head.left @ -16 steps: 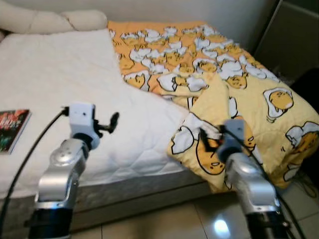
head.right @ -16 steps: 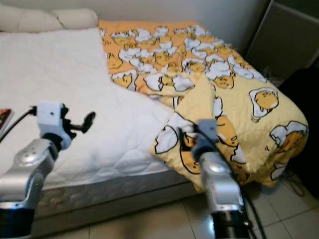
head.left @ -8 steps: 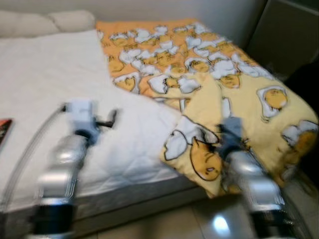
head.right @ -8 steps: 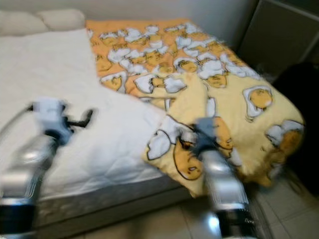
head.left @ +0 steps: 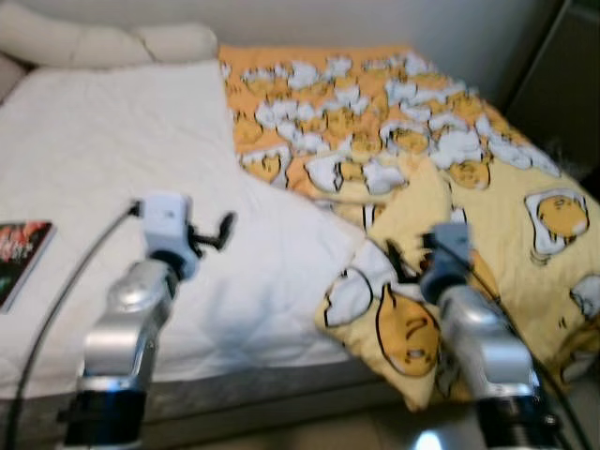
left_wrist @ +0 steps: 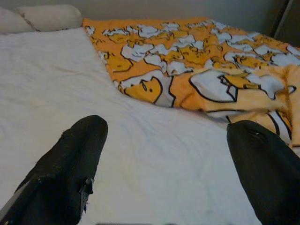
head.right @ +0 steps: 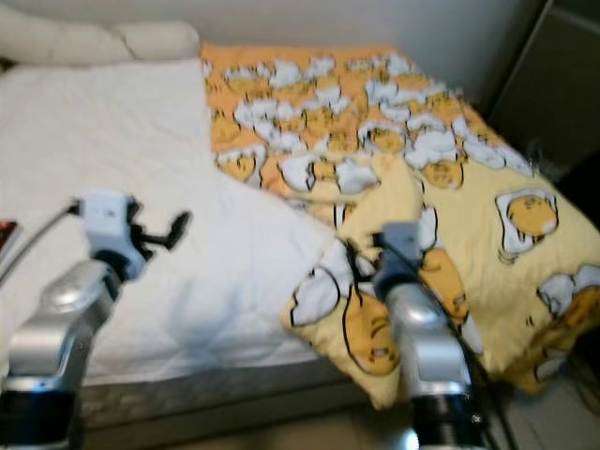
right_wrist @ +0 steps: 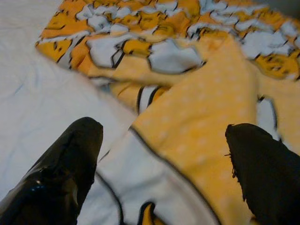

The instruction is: Clean up the room

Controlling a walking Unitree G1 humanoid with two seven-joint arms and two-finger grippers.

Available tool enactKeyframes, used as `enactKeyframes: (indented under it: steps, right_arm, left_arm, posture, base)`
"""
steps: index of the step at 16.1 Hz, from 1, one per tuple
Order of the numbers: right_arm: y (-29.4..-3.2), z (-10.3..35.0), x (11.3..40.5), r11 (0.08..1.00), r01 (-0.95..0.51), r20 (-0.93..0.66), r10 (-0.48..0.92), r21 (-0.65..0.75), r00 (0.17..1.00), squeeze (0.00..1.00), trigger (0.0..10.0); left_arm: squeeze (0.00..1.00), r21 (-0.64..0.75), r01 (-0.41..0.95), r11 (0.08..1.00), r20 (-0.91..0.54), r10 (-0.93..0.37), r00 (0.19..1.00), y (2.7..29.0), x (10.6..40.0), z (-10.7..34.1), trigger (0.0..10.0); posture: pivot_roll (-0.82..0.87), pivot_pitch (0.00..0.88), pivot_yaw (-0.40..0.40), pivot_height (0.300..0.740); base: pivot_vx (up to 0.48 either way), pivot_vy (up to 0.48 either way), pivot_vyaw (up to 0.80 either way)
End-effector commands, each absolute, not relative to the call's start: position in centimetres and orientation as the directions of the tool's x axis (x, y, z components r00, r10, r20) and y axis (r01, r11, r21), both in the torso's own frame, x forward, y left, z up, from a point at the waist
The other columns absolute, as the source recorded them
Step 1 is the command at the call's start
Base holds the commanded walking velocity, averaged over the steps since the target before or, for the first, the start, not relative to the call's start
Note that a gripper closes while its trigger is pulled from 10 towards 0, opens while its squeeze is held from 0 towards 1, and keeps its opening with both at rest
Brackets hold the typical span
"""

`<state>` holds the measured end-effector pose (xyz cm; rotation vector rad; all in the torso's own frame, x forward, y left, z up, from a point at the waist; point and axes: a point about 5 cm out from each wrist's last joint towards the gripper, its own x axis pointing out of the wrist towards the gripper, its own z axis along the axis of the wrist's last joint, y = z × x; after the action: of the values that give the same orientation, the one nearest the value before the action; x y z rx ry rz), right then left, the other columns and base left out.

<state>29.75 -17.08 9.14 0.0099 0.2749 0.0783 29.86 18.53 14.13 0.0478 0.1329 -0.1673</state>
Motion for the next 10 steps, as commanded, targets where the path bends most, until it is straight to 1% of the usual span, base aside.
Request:
enactKeyframes:
  steps: [1, 4, 5, 7, 10]
  right_arm:
    - [-16.2, 9.4, 29.9, 0.994, -0.103, -0.26, 0.109, 0.035, 0.959, 0.0, 10.0]
    - [-16.2, 9.4, 29.8, 0.992, -0.117, -0.265, 0.124, 0.04, 0.956, 0.0, 10.0]
    - [-15.8, 9.4, 29.7, 0.985, -0.172, -0.274, 0.167, 0.007, 0.947, 0.0, 10.0]
    - [-15.1, 9.5, 29.4, 0.97, -0.243, -0.281, 0.229, -0.017, 0.932, 0.0, 10.0]
    - [-15.5, 9.7, 29.3, 0.968, -0.247, -0.288, 0.251, 0.052, 0.924, 0.0, 10.0]
  left_arm:
    - [0.0, 0.05, 0.145, 0.988, -0.131, -0.137, 0.982, 19.4, 29.8, 14.5, 10.0]
    - [0.0, 0.051, 0.143, 0.988, -0.131, -0.135, 0.982, 19.5, 29.7, 14.5, 10.0]
    - [0.0, 0.053, 0.143, 0.988, -0.132, -0.135, 0.982, 19.5, 29.7, 14.5, 10.0]
    - [0.0, 0.066, 0.155, 0.986, -0.135, -0.145, 0.98, 19.4, 29.7, 14.5, 10.0]
    - [0.0, 0.105, 0.237, 0.966, -0.157, -0.219, 0.963, 18.9, 29.2, 14.5, 10.0]
  posture:
    - [0.06, 0.0, -0.036, 0.74]
    - [0.06, 0.0, -0.037, 0.74]
    - [0.06, 0.0, -0.039, 0.74]
    - [0.06, 0.0, -0.041, 0.74]
    - [0.06, 0.0, -0.037, 0.74]
  base:
    - [0.3, 0.0, 0.0]
    - [0.3, 0.0, 0.0]
    - [0.3, 0.0, 0.0]
    - [0.285, 0.0, 0.8]
    - [0.0, 0.0, 0.0]
